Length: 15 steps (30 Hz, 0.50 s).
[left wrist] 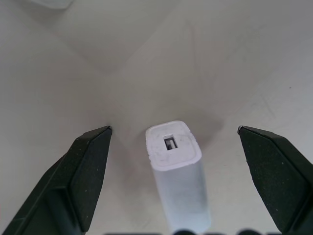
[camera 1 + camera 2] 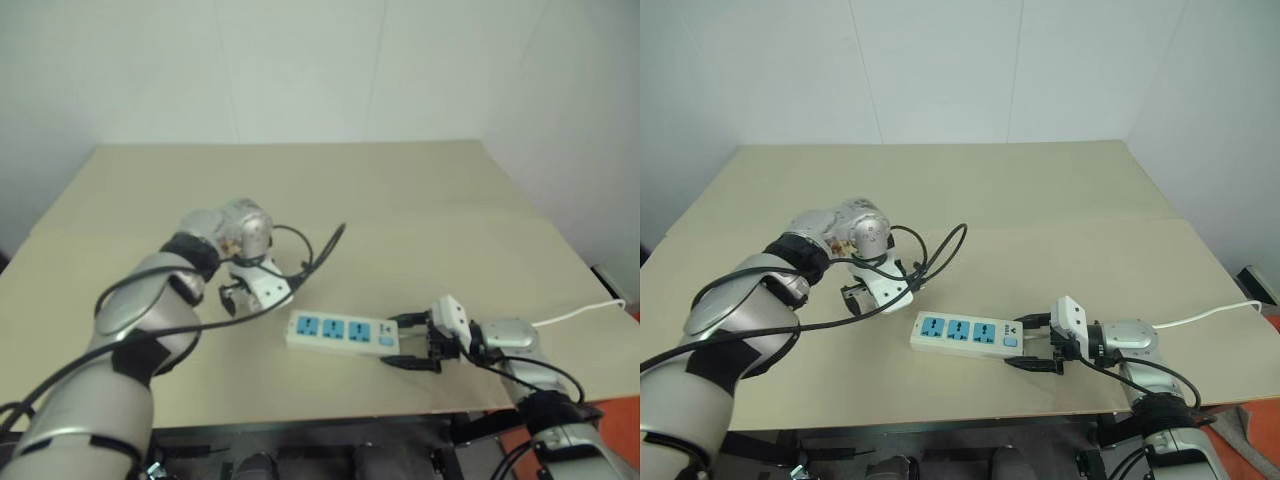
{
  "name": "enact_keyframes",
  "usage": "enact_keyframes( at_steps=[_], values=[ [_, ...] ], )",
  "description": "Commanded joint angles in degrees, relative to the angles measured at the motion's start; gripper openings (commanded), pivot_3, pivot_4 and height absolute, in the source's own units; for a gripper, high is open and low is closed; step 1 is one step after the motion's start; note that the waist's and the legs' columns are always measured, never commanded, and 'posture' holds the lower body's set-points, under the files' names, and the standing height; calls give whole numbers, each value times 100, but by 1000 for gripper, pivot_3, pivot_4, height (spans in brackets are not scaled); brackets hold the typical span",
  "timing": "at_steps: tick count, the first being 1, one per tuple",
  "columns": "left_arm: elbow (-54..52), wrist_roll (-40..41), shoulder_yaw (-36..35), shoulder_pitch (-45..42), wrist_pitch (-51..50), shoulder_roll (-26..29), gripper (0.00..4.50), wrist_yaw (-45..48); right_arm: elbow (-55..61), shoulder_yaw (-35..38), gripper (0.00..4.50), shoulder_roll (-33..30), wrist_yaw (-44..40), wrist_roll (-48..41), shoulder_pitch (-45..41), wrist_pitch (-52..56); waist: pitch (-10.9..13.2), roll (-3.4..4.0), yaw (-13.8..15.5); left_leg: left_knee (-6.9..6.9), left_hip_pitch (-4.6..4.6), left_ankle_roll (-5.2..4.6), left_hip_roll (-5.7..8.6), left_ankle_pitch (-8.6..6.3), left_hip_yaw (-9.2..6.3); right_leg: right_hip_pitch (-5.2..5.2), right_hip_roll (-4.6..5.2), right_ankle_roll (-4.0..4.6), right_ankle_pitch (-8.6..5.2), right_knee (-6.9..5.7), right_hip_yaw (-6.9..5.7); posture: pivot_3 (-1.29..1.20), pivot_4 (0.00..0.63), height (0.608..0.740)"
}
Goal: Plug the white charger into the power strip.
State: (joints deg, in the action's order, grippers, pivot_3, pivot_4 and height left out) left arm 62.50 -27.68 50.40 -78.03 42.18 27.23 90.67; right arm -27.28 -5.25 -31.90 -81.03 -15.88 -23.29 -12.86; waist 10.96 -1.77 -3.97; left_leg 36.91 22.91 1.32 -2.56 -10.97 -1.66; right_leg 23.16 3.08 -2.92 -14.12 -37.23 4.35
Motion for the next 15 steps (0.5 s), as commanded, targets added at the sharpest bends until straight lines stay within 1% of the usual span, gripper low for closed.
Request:
enact_keyframes(
  at_steps=[1,2,3,6,8,12,13,15],
  values=[
    [81,-179,-124,-135,160,-58,4500,12,-44,-162,3430,17,156,282,119,-1,-1,0,0,0,-1,0,0,0,0,-1,0,0,0,0,0,0,150,740],
    [104,-223,-137,-137,184,-72,4111,-21,-44,-164,3430,17,157,282,119,1,-1,0,-1,0,-2,0,0,0,0,-1,0,0,0,-1,0,0,150,740],
    [127,-252,-155,-138,224,-86,3917,-21,-45,-167,3430,18,160,283,120,-2,-1,-1,-5,0,-2,0,0,0,0,-2,0,0,0,-1,0,0,150,740],
    [160,-251,-239,-117,269,-142,3023,34,-50,-179,3430,24,169,284,119,-4,-1,-1,-8,0,-2,0,0,0,0,-1,0,0,0,-1,0,0,150,740],
    [153,-226,-305,-84,290,-179,2345,32,-51,-185,3430,27,171,286,115,-7,-1,-1,-8,0,-2,0,0,0,0,-1,-1,0,0,-1,0,0,150,740],
    [157,-237,-357,-64,326,-200,1127,108,-62,-189,3430,33,176,290,100,-18,-1,-1,-9,0,-2,0,-1,0,0,-1,-1,0,0,-1,0,0,150,740],
    [156,-245,-362,-67,332,-195,974,122,-65,-189,3430,33,174,288,96,-20,-1,-1,-9,0,-2,0,-1,0,0,-1,-1,0,0,-1,0,0,150,740],
    [164,-250,-374,-79,344,-179,974,143,-90,-197,3430,43,174,294,76,-32,-1,-1,-10,0,-2,0,-1,0,0,-1,-1,0,0,-2,0,0,150,740]
  ],
)
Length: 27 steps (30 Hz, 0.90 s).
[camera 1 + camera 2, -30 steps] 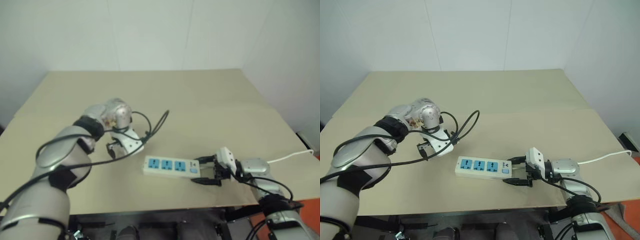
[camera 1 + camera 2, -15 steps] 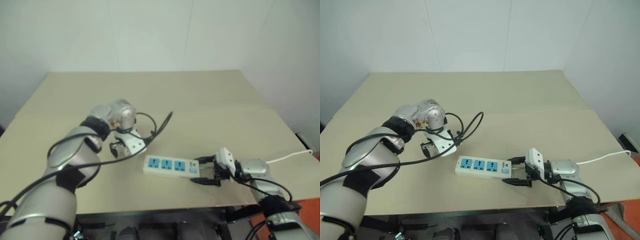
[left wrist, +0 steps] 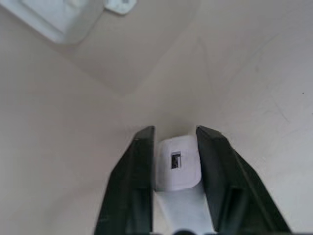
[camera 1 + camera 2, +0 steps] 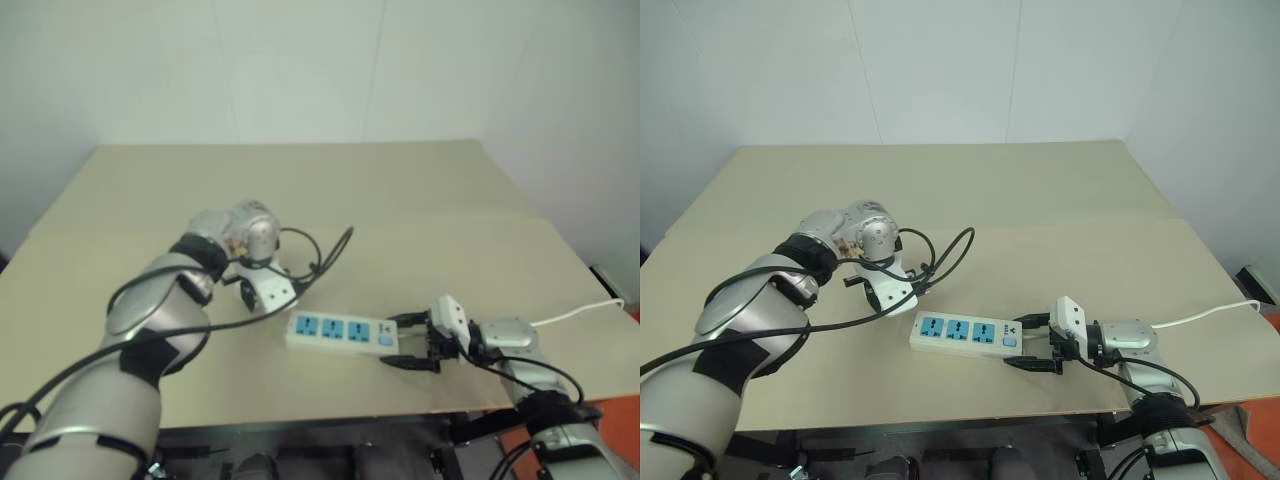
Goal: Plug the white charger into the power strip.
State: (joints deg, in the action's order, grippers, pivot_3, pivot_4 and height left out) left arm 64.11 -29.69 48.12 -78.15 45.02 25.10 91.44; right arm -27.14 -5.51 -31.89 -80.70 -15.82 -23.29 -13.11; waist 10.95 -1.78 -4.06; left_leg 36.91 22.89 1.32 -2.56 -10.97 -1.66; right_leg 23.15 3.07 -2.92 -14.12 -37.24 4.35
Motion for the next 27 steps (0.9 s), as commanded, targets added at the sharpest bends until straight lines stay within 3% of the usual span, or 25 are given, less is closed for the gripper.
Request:
enact_keyframes(
  at_steps=[1,7,11,14,19,21,24,27],
  values=[
    [-1,-33,-167,-72,66,44,974,67,-118,-174,3430,48,138,289,66,-9,0,0,-1,0,0,0,0,0,0,0,0,0,0,0,0,0,150,740],
    [-63,200,-490,-137,-21,59,974,76,-200,-194,3430,69,130,299,15,-52,0,0,-8,0,-1,0,0,0,0,0,-1,0,0,0,0,0,150,740],
    [-203,896,-614,-343,-238,149,974,106,-230,-199,3430,60,106,298,-5,-76,0,0,-11,0,-1,0,-1,0,-1,0,-1,0,0,-2,0,0,150,740],
    [-570,1801,-529,-488,-599,429,974,106,-265,-208,3430,49,65,297,-50,-108,0,-1,-21,0,-1,0,-1,0,-1,1,-1,0,1,-3,1,0,150,740],
    [-1961,4132,-494,-378,-2259,1354,974,106,-515,-242,3430,125,61,382,-307,-470,0,0,-88,-1,-4,0,-5,0,-1,2,-2,-1,0,-7,3,0,150,740],
    [-2354,4891,-1030,-114,-3158,1572,974,106,-769,-274,3430,153,65,518,-460,-796,0,0,-110,0,-5,0,-5,0,-1,2,-2,-2,-1,-12,3,0,150,740],
    [-2801,5349,-2136,435,-4158,1564,974,-1,-1122,-308,3430,184,54,608,-650,-1110,0,1,-131,2,-19,0,-4,0,3,-2,-1,-2,-2,-25,6,0,150,740],
    [-3857,6585,-3418,1405,-5546,1394,974,-852,-1374,-311,3430,255,-83,547,-828,-1206,0,0,-139,5,-30,1,-5,1,0,-4,-4,1,-3,-44,8,0,150,740]
  ],
)
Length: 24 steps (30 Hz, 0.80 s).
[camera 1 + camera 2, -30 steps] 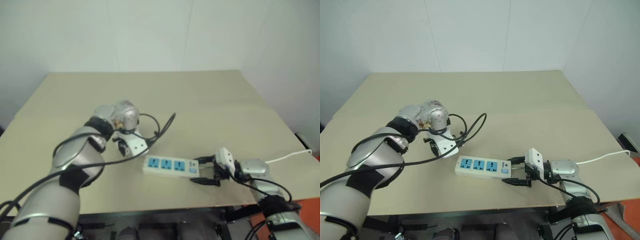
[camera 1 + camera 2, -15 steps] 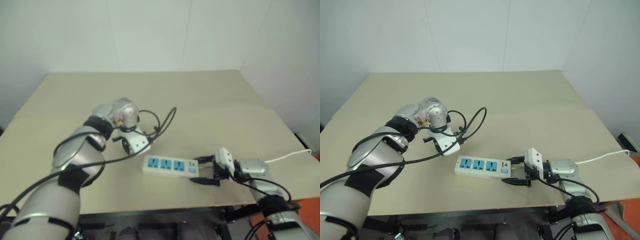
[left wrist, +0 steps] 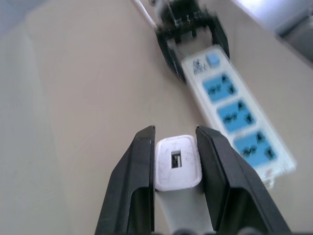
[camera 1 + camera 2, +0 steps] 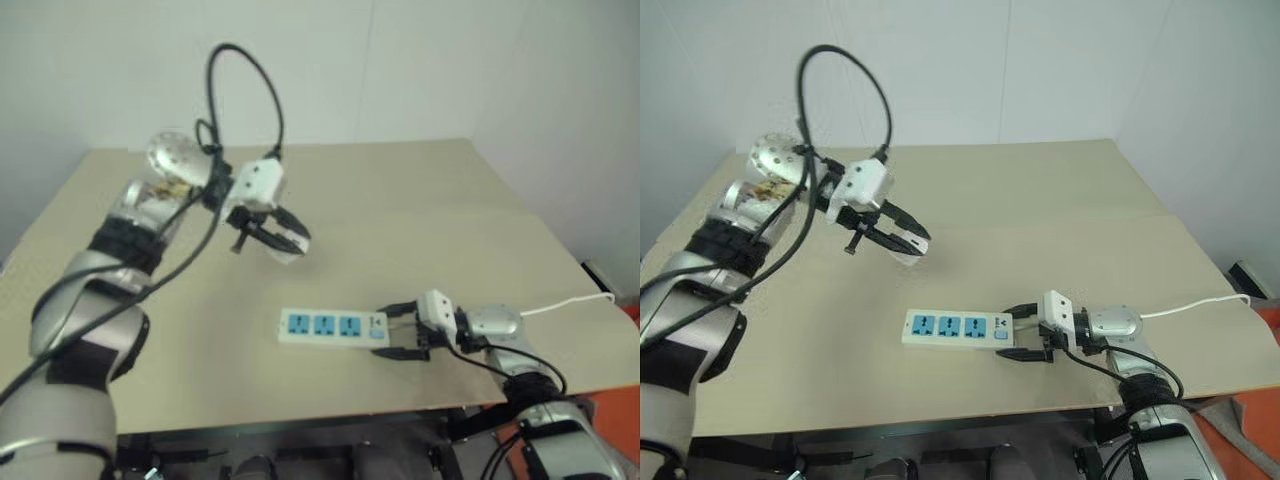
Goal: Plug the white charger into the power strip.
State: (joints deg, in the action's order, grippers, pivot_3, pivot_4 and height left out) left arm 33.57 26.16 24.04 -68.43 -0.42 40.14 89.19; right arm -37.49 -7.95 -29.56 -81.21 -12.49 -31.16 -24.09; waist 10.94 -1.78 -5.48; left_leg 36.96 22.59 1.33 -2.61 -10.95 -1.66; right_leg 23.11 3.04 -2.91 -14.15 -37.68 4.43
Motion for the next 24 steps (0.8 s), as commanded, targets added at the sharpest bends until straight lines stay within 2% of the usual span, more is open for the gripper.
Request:
enact_keyframes(
  at_steps=[1,4,7,10,13,18,24],
  values=[
    [-1104,1425,-1375,745,-1498,-204,974,-927,-403,-85,3430,34,-124,192,-93,-98,0,-1,-5,2,-3,0,-3,0,0,-1,-3,0,0,-3,1,0,150,740],
    [-1935,1980,-1936,1631,-2472,-436,974,-1614,-586,-138,3430,60,-450,125,-235,79,0,-1,1,4,-17,1,-5,1,1,-7,-4,2,1,-17,6,0,150,740],
    [-2683,1935,-2007,2432,-2608,-601,974,-1750,-868,-128,3430,155,-455,193,-370,-113,-1,-1,2,3,-28,2,-5,1,3,-11,-6,4,1,-23,10,0,150,740],
    [-2913,1840,-1868,2883,-2855,-853,974,-1891,-1178,-152,3430,265,-415,303,-506,-308,-8,-15,14,3,-28,6,-4,3,2,-13,-8,7,2,-22,9,0,150,740],
    [-2890,1955,-1945,3019,-3114,-1063,974,-1808,-1383,-167,3430,370,-362,376,-597,-417,-12,-21,-26,-8,-92,11,-8,5,3,-83,-13,8,2,6,11,0,150,740],
    [-2668,1575,-1826,3037,-3060,-1274,974,-1660,-1541,-163,3430,495,-297,443,-643,-522,-17,-28,-46,-13,-115,11,-28,5,-1,-87,-48,19,8,2,30,0,150,740],
    [-2160,880,-1515,2992,-2414,-1533,974,-1195,-1515,-152,3430,569,-228,479,-596,-567,-24,-39,-105,-19,-129,11,-28,5,2,-89,-57,22,8,-1,47,0,150,740]
  ],
)
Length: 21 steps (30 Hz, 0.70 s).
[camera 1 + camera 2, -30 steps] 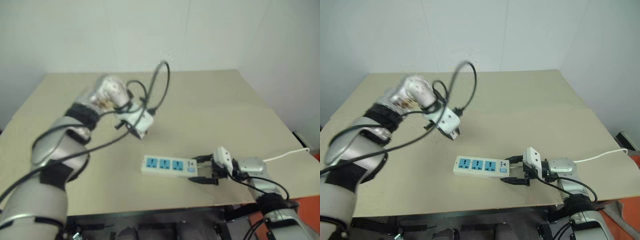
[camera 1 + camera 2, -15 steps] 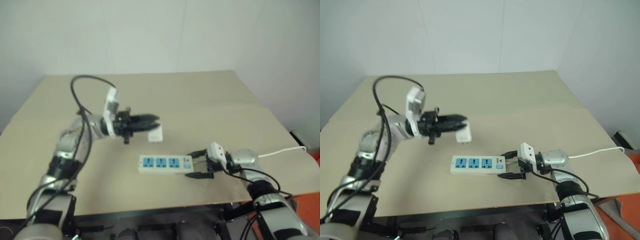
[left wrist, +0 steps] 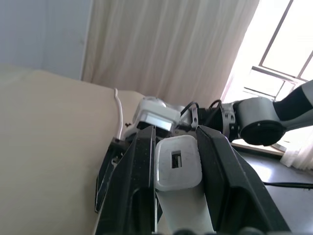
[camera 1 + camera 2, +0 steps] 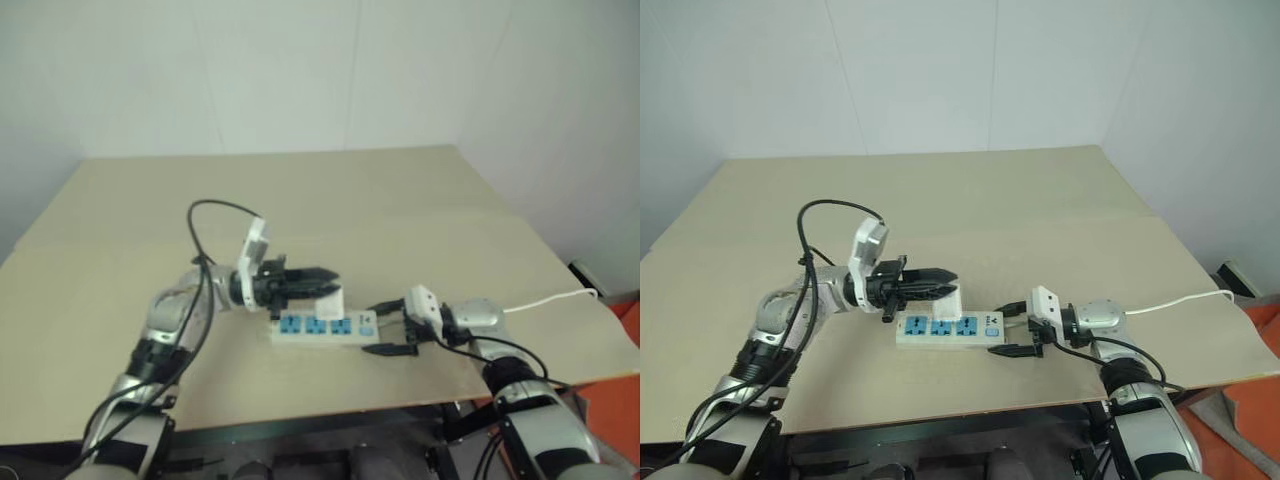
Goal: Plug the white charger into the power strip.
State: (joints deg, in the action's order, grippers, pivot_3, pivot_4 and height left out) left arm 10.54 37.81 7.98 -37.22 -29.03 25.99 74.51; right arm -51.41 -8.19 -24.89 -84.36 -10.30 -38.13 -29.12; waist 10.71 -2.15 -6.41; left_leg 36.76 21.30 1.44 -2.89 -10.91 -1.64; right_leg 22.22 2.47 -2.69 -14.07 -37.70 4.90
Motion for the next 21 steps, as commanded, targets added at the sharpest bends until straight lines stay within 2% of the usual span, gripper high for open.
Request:
enact_keyframes(
  at_steps=[1,13,21],
  values=[
    [218,-373,112,-139,573,-166,974,344,-121,-127,3430,108,95,264,106,-68,-1,-2,-22,0,0,0,0,0,1,0,0,0,0,1,1,0,150,740],
    [1398,-1321,168,-383,2416,-727,974,1036,-54,-141,3430,114,149,288,169,-98,-3,-5,-78,-4,1,0,2,-1,7,1,-1,0,0,6,14,0,150,740],
    [1817,-1375,0,-463,2752,-889,974,1085,-22,-149,3430,92,170,300,208,-88,-4,-6,-80,-5,1,0,3,-1,9,2,-2,0,0,7,19,0,150,740]
  ],
)
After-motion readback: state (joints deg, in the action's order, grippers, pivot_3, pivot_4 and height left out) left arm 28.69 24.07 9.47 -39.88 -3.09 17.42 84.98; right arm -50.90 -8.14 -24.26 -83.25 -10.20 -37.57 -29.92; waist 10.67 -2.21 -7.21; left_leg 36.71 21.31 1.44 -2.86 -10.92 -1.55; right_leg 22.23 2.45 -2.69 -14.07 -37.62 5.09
